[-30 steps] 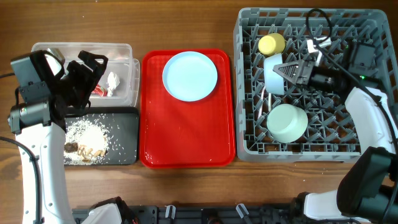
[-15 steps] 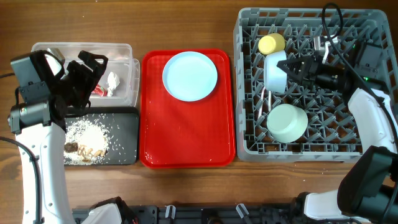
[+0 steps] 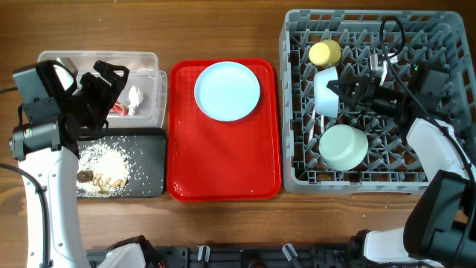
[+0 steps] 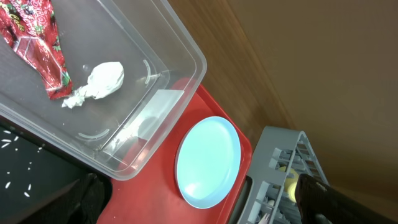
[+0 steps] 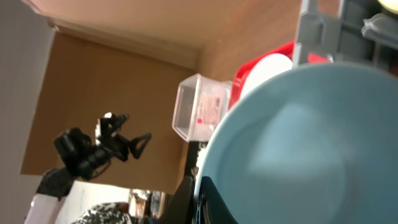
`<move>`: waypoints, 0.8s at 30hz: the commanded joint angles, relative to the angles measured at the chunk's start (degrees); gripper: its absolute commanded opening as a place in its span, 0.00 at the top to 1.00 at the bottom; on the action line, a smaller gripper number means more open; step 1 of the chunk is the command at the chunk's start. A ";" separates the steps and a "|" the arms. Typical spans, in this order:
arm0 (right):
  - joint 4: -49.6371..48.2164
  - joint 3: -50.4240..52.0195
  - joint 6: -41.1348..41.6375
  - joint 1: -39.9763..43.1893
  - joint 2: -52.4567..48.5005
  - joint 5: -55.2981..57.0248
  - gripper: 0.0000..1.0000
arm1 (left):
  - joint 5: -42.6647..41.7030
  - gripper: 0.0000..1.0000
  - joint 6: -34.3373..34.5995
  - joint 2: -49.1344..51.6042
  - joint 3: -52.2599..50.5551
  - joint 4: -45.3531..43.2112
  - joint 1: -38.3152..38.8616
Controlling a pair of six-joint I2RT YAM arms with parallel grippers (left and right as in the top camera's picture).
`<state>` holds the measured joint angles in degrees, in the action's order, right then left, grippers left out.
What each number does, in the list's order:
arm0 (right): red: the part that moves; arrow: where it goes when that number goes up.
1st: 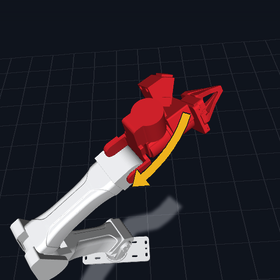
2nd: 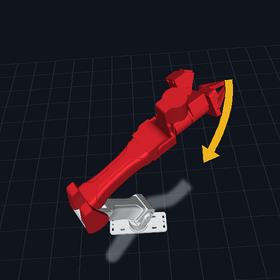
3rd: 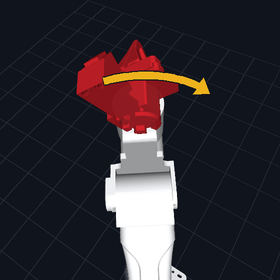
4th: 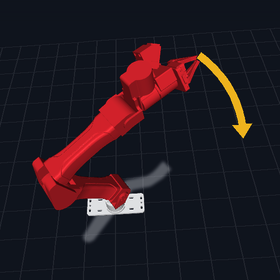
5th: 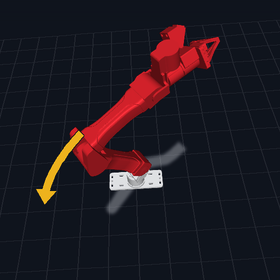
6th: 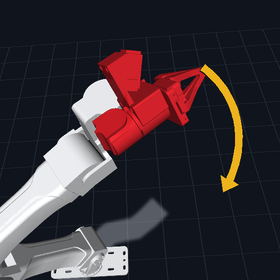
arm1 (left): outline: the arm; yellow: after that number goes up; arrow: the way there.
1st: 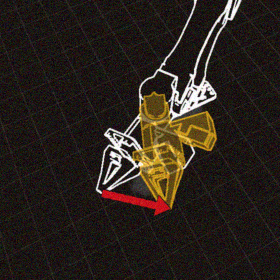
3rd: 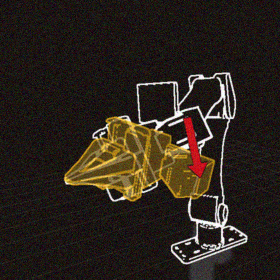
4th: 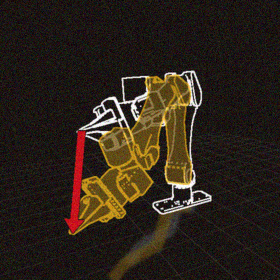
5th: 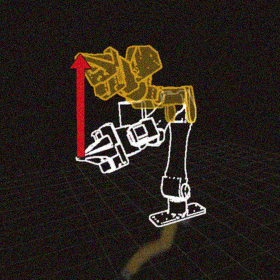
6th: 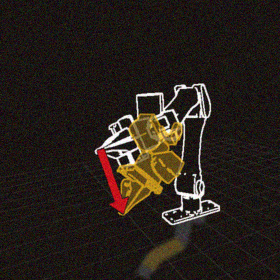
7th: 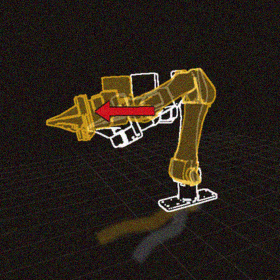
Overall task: Sort waste into correct bins and load items into the dishwasher rack
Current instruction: 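Push the light-blue bowl upright into the rack slot and release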
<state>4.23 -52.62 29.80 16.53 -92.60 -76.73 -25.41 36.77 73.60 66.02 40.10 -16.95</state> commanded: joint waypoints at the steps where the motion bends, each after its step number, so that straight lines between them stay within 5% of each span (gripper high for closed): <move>1: -7.74 1.31 12.02 0.46 -0.74 -2.89 0.96 | -0.68 0.00 -0.28 -0.09 0.48 -0.15 -0.33; 17: -10.86 6.88 9.27 1.18 -0.74 4.55 0.96 | -0.68 0.00 -0.28 -0.09 0.48 -0.15 -0.33; 22: -11.04 6.88 9.18 5.11 -0.74 4.26 0.84 | -0.68 0.00 -0.28 -0.09 0.48 -0.15 -0.33; 24: -11.06 6.88 9.07 7.19 -0.74 3.76 0.69 | -0.68 0.00 -0.28 -0.09 0.48 -0.15 -0.33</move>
<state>-7.16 -47.18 40.07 20.67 -92.47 -76.09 -25.41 36.77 73.60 66.02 40.10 -16.95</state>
